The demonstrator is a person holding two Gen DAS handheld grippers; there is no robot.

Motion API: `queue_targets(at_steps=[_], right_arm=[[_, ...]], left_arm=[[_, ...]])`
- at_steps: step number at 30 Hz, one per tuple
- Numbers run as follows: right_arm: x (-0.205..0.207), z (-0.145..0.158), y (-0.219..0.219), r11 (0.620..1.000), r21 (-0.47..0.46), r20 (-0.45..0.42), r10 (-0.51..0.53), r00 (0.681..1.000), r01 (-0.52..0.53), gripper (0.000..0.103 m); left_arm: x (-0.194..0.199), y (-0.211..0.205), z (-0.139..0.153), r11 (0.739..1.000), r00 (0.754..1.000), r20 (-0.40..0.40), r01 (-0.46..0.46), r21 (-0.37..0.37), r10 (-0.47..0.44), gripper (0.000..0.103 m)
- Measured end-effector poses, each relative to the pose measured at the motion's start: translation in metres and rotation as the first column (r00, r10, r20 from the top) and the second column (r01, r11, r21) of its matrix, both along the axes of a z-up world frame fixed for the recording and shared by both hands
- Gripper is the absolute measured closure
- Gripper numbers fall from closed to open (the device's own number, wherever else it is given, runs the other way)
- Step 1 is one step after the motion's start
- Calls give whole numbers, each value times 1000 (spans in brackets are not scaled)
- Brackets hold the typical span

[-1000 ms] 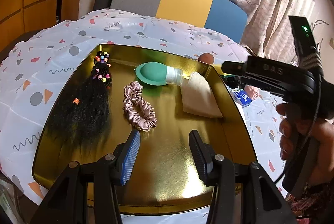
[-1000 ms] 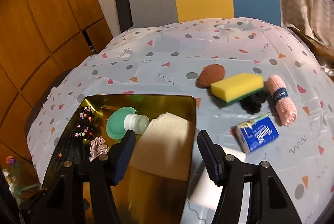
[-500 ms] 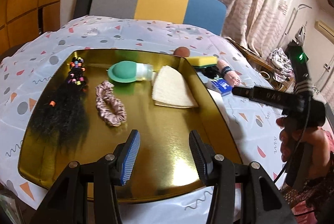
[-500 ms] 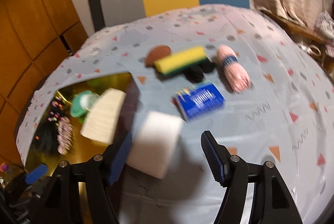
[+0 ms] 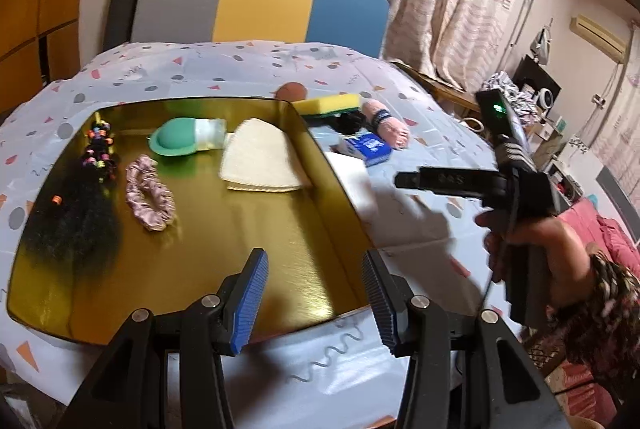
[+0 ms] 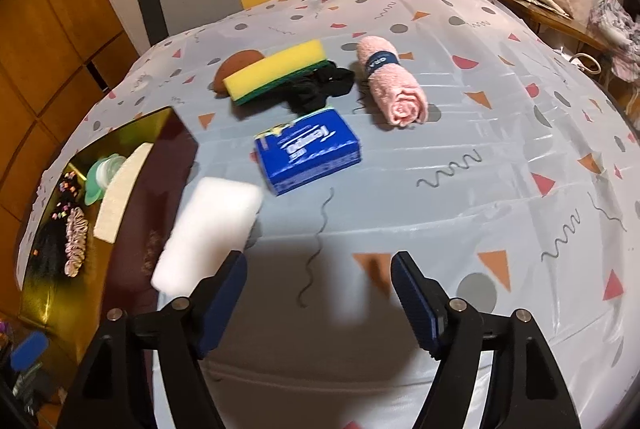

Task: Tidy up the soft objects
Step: 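Move the right tool to the blue Tempo tissue pack and grasp it, then grasp the white block sponge with the left tool while the right tool holds the tissue pack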

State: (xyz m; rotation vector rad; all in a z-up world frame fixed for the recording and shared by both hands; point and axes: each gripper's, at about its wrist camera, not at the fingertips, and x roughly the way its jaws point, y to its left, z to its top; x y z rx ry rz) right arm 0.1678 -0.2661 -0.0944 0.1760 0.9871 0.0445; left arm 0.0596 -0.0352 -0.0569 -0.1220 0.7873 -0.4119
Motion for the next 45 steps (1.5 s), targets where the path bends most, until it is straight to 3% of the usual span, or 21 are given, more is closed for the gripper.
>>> queue_targets(at_steps=[4, 8, 11, 17, 20, 23, 30, 36, 40, 45], right_arm=[[16, 3, -4, 1000, -9, 16, -6, 1000, 6, 24], [45, 13, -2, 1000, -5, 60, 8, 998, -8, 12], [67, 14, 3, 1000, 5, 51, 13, 999, -13, 12], [102, -8, 14, 998, -44, -52, 31, 998, -33, 13], [107, -19, 8, 1000, -7, -81, 27, 996, -28, 21], [104, -22, 0, 999, 36, -76, 27, 997, -24, 22], [83, -19, -24, 1000, 19, -95, 13, 995, -11, 24], [55, -16, -58, 996, -81, -107, 34, 994, -43, 24], [43, -17, -91, 999, -35, -101, -18, 995, 15, 24], [42, -19, -119, 991, 79, -111, -100, 989, 109, 24]], left_arm=[[-5, -6, 1, 1000, 1000, -4, 9, -7, -9, 54], [-8, -9, 2, 1000, 1000, -9, 2, 0, -2, 54], [-9, -9, 3, 1000, 1000, -12, -10, 3, 10, 54], [-10, -8, 6, 999, 999, -16, -28, 16, 29, 54], [-9, -11, 8, 1000, 1000, -15, -23, 18, 23, 54], [-6, -18, 8, 1000, 1000, -23, -10, 22, 10, 54], [-2, -44, 15, 998, 999, -10, 43, 42, -43, 54], [15, -78, 25, 992, 997, -7, 84, 90, -83, 54], [36, -103, 27, 987, 992, -24, 124, 103, -122, 54], [74, -138, 21, 972, 985, -81, 164, 171, -152, 54]])
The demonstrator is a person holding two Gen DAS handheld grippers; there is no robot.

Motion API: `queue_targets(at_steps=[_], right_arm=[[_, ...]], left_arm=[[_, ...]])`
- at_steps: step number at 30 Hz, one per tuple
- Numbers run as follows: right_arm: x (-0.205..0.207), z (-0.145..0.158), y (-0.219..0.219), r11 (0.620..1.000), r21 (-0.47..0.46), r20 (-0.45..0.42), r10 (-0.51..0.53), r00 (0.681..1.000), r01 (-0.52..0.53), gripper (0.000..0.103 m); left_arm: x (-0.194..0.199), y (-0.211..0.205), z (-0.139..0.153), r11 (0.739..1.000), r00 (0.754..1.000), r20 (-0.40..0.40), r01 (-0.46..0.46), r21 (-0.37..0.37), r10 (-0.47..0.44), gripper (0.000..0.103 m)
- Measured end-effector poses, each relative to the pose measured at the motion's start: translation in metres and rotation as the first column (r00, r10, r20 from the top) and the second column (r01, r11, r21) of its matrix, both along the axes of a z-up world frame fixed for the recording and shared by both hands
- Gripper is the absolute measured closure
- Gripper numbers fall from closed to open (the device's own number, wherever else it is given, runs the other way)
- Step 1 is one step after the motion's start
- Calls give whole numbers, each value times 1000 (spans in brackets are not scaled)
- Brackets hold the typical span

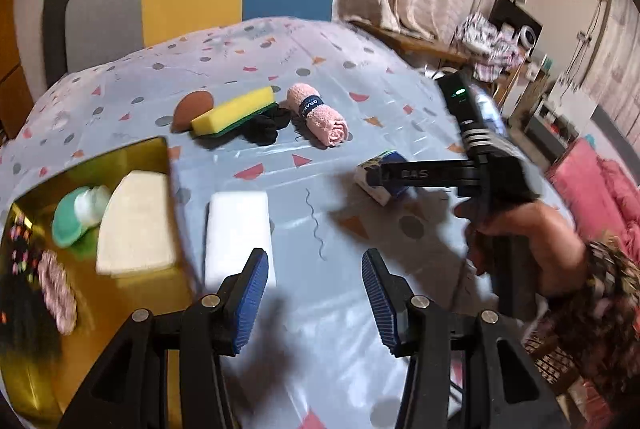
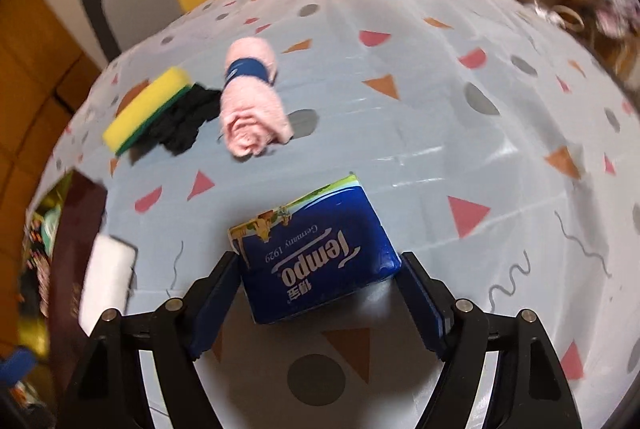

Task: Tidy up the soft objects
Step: 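Grasp the white block sponge with the left tool while the right tool holds the tissue pack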

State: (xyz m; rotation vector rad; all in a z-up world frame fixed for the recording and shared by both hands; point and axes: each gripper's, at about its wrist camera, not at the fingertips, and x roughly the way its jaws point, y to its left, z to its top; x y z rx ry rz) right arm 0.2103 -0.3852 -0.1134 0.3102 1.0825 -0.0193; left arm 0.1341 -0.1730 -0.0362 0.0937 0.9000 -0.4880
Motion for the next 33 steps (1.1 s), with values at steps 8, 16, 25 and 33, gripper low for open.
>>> queue_targets(at_steps=[8, 16, 25, 33], right_arm=[[1, 0, 11, 999, 21, -31, 27, 999, -27, 23], [-2, 0, 12, 998, 56, -40, 23, 999, -20, 23], [-1, 2, 1, 994, 110, -41, -23, 999, 28, 23], [-2, 3, -5, 991, 124, -40, -42, 998, 47, 23]], left_arm=[[68, -41, -43, 946, 995, -89, -11, 324, 42, 54], [91, -48, -70, 886, 991, -93, -38, 463, 91, 54], [82, -44, -62, 967, 985, -174, 40, 252, 4, 47], [73, -34, -55, 949, 992, -87, -56, 309, 87, 46]])
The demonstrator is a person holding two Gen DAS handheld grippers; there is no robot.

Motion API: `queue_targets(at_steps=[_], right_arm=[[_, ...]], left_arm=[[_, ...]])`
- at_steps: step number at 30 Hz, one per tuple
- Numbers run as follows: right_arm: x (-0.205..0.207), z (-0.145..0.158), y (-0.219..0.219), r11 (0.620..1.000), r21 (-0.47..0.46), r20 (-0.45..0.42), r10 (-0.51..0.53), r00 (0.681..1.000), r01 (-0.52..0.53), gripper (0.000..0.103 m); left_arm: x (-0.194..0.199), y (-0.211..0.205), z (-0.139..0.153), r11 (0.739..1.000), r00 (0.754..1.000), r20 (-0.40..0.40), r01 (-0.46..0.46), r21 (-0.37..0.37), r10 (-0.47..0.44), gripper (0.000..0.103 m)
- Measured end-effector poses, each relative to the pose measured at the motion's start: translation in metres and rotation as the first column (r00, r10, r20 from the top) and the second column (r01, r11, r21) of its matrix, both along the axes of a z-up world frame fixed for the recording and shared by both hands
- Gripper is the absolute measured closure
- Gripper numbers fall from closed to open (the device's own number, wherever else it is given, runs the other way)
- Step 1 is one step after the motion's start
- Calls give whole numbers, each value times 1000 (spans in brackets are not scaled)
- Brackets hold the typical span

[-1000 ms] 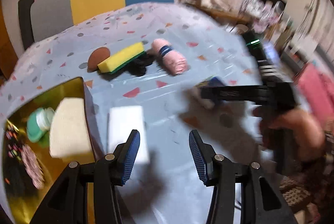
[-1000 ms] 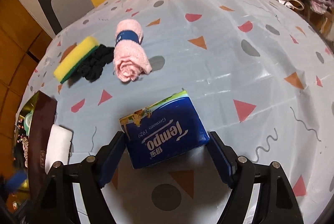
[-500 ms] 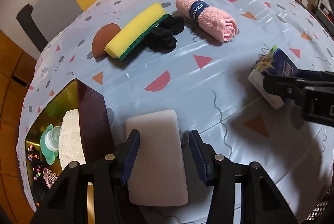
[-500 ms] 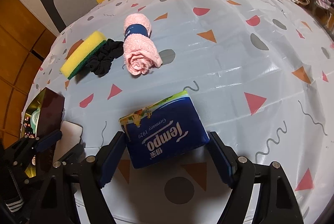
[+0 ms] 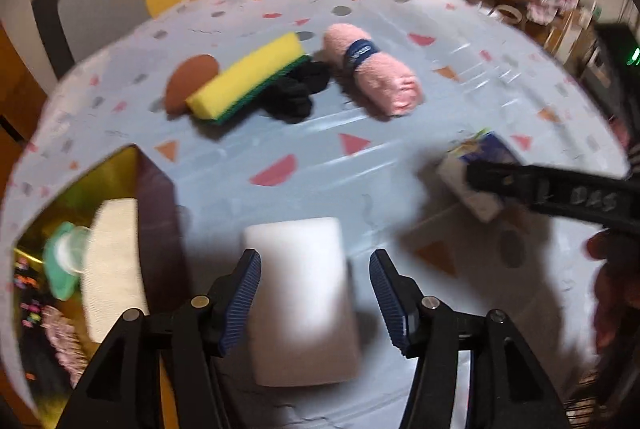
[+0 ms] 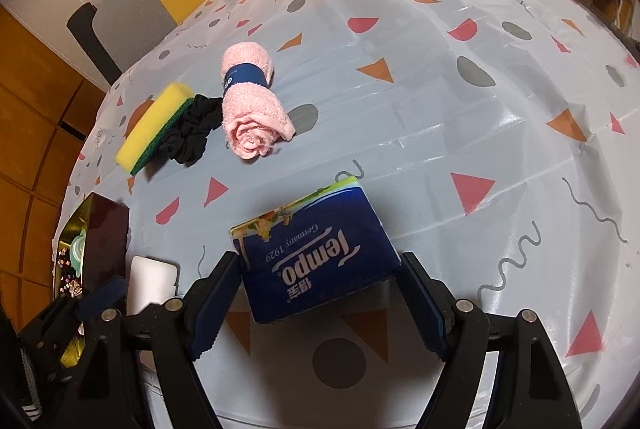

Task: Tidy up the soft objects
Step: 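Grasp the white block sponge with the left tool while the right tool holds the tissue pack, then carry the white sponge into the gold tray and open the left tool while the right tool carries the tissues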

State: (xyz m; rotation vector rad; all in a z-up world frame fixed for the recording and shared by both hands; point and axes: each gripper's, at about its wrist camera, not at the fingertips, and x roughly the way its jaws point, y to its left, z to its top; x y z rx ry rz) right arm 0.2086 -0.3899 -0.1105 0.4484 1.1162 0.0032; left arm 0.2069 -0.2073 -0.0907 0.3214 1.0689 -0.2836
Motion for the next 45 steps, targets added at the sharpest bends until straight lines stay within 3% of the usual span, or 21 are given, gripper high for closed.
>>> queue_targets(at_steps=[4, 6, 9, 11, 18, 19, 24, 28, 31, 34, 37, 42, 45], right_arm=[[0, 0, 1, 1000, 1, -1, 3, 1000, -3, 23], [0, 0, 0, 1000, 3, -1, 3, 1000, -3, 23], [0, 0, 0, 1000, 8, -1, -1, 1000, 1, 23], [0, -1, 0, 1000, 7, -3, -4, 1000, 4, 23], [0, -1, 0, 1000, 8, -5, -4, 1000, 4, 23], [0, -1, 0, 1000, 8, -6, -4, 1000, 4, 23], [0, -1, 0, 1000, 2, -8, -6, 1000, 6, 23], [1, -2, 2, 1000, -18, -9, 1, 1000, -1, 23], [0, -3, 4, 1000, -30, -9, 6, 1000, -6, 23], [1, -3, 3, 1000, -30, -10, 7, 1000, -8, 23], [1, -3, 2, 1000, -22, -10, 5, 1000, -5, 23], [1, -3, 2, 1000, -15, -13, 5, 1000, -5, 23], [1, -3, 3, 1000, -12, -15, 8, 1000, -9, 22]], left_arm=[[5, -12, -17, 992, 999, -33, 23, 123, -20, 42], [3, -14, -20, 989, 999, -14, 32, 143, -30, 40], [0, -13, -17, 995, 999, -17, 35, 92, -34, 40], [-2, -10, -13, 998, 1000, -13, 29, 52, -29, 49], [-17, -5, 1, 992, 1000, -3, 14, -122, -15, 53], [-21, -3, 5, 989, 1000, 2, 16, -145, -16, 80], [-34, 2, 17, 980, 999, 21, 37, -198, -33, 77], [-37, 3, 9, 982, 998, 4, 59, -181, -60, 77], [-36, -4, 0, 990, 997, -15, 78, -119, -80, 62], [-35, -19, -3, 994, 992, 57, 110, 18, -111, 39], [-27, -24, -3, 992, 989, 102, 104, 69, -111, 19], [-6, -18, -24, 996, 996, -60, 71, 62, -67, 18], [-8, -19, -26, 995, 995, -67, 79, 62, -75, 18]])
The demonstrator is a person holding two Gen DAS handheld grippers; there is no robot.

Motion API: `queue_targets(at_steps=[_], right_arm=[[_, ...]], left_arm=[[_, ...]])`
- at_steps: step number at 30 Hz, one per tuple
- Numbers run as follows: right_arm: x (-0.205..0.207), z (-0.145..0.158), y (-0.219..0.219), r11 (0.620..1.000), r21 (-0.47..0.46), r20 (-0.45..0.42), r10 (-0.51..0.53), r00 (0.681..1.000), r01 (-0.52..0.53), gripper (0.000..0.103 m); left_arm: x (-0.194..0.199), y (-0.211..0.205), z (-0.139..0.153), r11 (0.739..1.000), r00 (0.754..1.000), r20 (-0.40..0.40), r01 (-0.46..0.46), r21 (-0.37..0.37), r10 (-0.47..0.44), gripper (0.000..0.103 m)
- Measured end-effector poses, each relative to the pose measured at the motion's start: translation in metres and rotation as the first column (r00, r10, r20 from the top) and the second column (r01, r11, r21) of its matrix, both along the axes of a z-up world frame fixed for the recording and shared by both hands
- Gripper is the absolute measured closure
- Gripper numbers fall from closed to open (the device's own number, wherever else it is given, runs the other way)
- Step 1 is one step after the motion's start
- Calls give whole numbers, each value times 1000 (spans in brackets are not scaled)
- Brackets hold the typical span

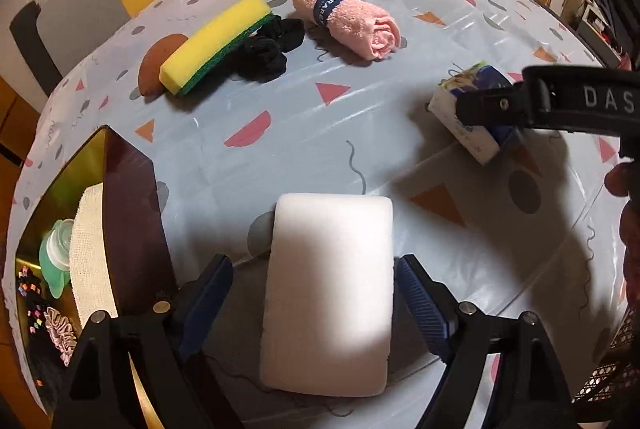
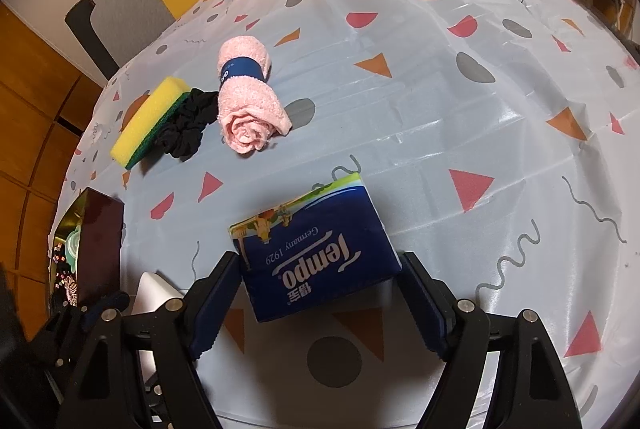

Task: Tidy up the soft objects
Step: 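Carry the white sponge into the gold tray and open the left tool while the right tool carries the tissues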

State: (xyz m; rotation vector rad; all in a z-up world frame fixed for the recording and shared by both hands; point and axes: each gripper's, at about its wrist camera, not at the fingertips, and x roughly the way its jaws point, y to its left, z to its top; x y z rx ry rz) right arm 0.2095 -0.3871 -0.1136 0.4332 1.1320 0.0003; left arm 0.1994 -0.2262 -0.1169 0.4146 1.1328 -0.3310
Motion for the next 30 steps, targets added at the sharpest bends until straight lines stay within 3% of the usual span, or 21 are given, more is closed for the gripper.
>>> queue_targets(at_steps=[1, 2, 3, 6, 13, 18, 24, 30], right_arm=[[0, 0, 0, 1000, 0, 0, 1, 1000, -1, 22], [0, 0, 0, 1000, -1, -1, 3, 1000, -3, 22], [0, 0, 0, 1000, -3, -1, 4, 1000, -4, 22], [0, 0, 1, 1000, -7, -1, 8, 1000, -8, 23], [1, 0, 1, 1000, -10, -1, 10, 1000, -10, 23], [1, -1, 1, 1000, -15, 0, 12, 1000, -12, 23], [0, -1, 4, 999, -42, 5, 20, 1000, -20, 23], [-5, 8, 7, 999, -31, 51, 31, 998, -30, 24]], left_arm=[[-2, 0, 1, 1000, 1000, 11, -1, 2, 1, 25], [-3, 1, 2, 1000, 1000, 18, -3, -4, 3, 44], [-3, 3, 2, 999, 1000, 5, -8, -34, 8, 45], [-6, 13, 5, 992, 999, -25, -42, -118, 39, 46], [-30, 32, 43, 967, 997, 55, -47, -252, 63, 46], [-47, 61, 69, 933, 988, 94, -80, -350, 120, 46], [-54, 111, 84, 900, 967, 108, -169, -401, 229, 46], [-52, 165, 77, 883, 945, 71, -269, -386, 319, 46]])
